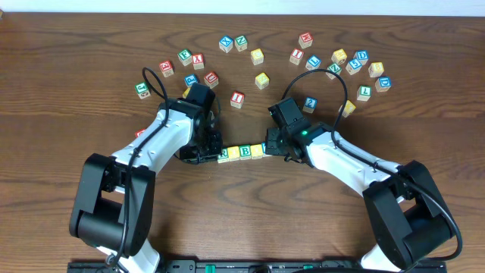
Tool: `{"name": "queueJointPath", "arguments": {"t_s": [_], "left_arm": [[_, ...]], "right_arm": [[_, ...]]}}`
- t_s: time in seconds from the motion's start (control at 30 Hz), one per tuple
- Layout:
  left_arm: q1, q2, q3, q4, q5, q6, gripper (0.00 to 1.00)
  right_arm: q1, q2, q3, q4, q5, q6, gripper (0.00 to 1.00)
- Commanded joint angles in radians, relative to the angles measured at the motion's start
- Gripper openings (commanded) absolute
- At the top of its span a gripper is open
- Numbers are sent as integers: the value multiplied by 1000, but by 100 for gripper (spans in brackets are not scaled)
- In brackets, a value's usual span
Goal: Spell out ROBOT
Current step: 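Press the row between both grippers to align the blocks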
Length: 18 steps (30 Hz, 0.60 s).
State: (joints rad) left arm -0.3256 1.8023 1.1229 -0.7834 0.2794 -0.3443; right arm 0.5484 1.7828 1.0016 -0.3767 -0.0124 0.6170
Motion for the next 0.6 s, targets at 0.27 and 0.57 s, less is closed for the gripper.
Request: {"name": "queueJointPath", "arguments": {"t_s": [0.27, 0.57], "left_arm": [[-2, -22, 22, 3, 1, -9, 22], [-2, -22, 22, 10, 1, -9, 22]], "right_arm": [[6, -27, 16, 2, -10, -12, 1], [26, -27, 16, 2, -10, -12, 1]]}}
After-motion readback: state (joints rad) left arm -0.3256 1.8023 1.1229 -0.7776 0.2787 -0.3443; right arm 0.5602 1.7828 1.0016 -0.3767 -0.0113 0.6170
